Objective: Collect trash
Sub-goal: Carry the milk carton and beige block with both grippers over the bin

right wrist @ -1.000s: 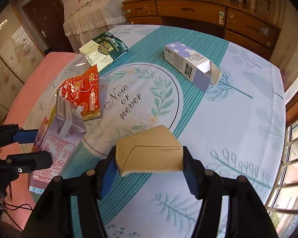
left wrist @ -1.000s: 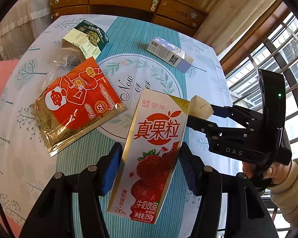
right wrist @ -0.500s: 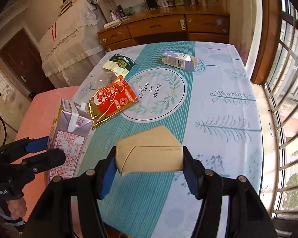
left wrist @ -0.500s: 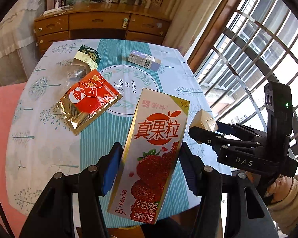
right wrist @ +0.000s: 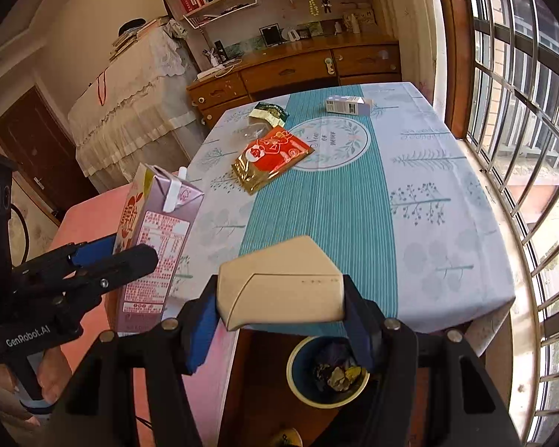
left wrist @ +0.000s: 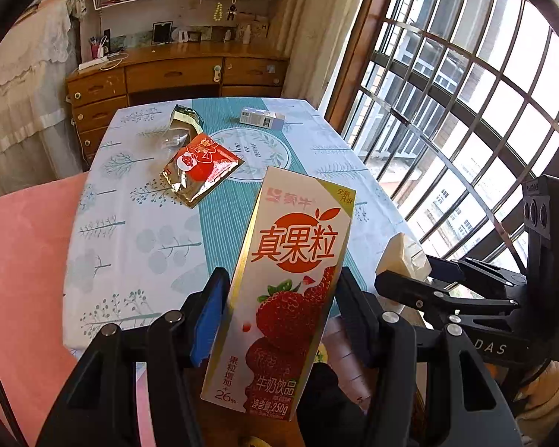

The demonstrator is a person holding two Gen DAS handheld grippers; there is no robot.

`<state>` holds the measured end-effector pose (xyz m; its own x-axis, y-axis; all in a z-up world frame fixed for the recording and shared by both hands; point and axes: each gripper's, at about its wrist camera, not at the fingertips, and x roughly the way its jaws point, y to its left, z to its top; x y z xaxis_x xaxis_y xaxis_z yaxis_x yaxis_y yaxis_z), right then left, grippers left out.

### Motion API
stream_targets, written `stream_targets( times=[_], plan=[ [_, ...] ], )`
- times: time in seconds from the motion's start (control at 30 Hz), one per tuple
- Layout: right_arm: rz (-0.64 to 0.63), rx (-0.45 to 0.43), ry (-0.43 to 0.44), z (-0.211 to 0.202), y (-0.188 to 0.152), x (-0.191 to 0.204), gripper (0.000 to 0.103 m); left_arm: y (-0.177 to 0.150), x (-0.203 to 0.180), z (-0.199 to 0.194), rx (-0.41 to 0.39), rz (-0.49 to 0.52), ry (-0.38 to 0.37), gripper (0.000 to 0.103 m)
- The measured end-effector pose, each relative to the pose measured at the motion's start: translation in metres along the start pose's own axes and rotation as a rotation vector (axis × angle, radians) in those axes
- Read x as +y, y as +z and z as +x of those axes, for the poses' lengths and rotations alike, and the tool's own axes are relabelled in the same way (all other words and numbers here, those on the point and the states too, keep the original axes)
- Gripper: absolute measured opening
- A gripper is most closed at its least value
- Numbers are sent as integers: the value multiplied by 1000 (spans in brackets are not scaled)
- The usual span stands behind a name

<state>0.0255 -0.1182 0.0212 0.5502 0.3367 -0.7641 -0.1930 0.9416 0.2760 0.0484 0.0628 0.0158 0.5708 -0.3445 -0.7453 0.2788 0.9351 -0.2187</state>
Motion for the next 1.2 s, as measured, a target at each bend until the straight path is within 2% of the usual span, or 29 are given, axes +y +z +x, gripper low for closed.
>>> stream_targets(
  times=[0.27, 0.53, 0.77, 1.0, 1.2],
  plan=[
    [26, 63, -30, -13, -41, 11, 61, -40, -19, -14, 35, 58, 3, 56],
    [72, 162, -51, 18, -76, -10, 61, -73, -26, 26, 132, 18, 33, 56],
    [71, 263, -89, 88, -130, -48, 61, -128, -23, 111, 225, -39, 74, 57],
    [112, 374, -95, 184, -193, -99, 61, -193, -8, 210, 317, -130, 126, 57],
    [165, 433, -78, 263, -239, -131, 61, -246, 9, 287, 389, -156, 153, 57]
  ],
)
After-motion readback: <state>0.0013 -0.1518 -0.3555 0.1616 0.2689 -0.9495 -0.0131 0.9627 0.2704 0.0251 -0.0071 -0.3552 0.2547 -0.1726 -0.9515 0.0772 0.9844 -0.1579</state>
